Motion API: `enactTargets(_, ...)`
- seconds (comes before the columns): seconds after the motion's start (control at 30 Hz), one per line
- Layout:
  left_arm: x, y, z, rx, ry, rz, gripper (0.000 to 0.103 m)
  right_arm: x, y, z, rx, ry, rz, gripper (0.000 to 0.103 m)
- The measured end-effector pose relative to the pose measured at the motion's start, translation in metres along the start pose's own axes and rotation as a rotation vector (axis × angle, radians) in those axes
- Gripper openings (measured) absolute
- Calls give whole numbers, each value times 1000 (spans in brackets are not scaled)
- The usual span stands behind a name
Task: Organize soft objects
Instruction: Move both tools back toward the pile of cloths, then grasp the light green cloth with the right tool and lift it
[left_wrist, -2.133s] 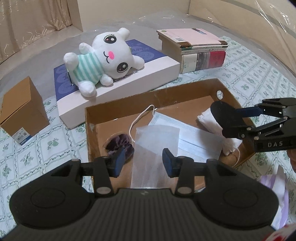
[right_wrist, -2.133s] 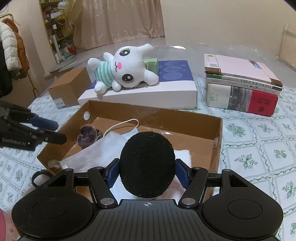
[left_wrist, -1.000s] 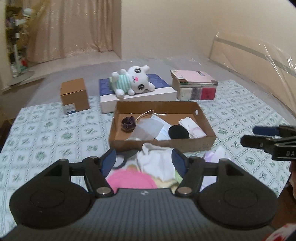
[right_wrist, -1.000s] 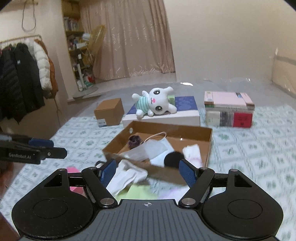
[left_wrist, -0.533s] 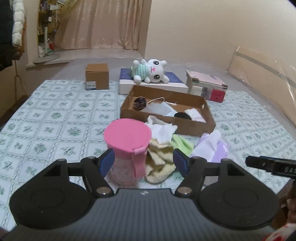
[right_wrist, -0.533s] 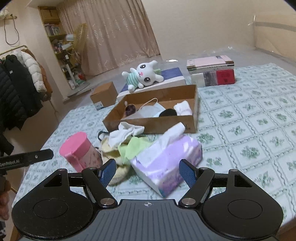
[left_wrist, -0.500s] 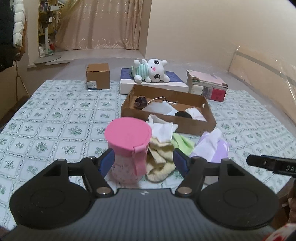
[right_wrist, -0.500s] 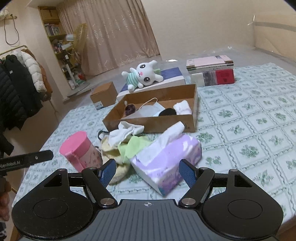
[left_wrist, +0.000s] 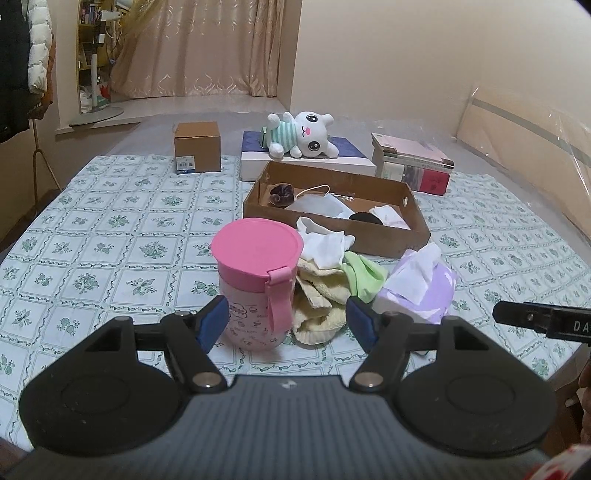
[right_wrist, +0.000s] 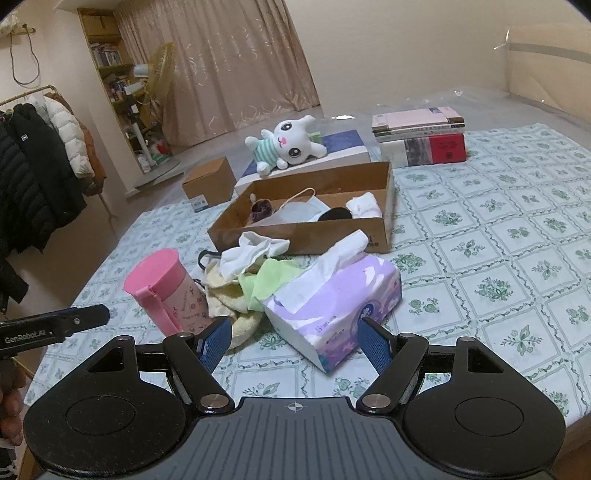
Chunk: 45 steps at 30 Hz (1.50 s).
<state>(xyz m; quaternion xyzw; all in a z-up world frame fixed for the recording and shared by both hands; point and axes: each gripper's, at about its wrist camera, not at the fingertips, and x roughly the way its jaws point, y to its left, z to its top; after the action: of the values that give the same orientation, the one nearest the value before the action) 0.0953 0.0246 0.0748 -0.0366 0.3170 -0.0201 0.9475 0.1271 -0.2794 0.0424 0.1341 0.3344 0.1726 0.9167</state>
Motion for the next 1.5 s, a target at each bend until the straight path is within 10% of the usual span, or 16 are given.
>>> enactTargets(1.07,27,8,8,78,35,-56,67,43,-13,-3,-47,119,-6,75)
enactTargets(1.5,40,-2,36,252,57,-117,67,63,-15,20,-141,135,0,75)
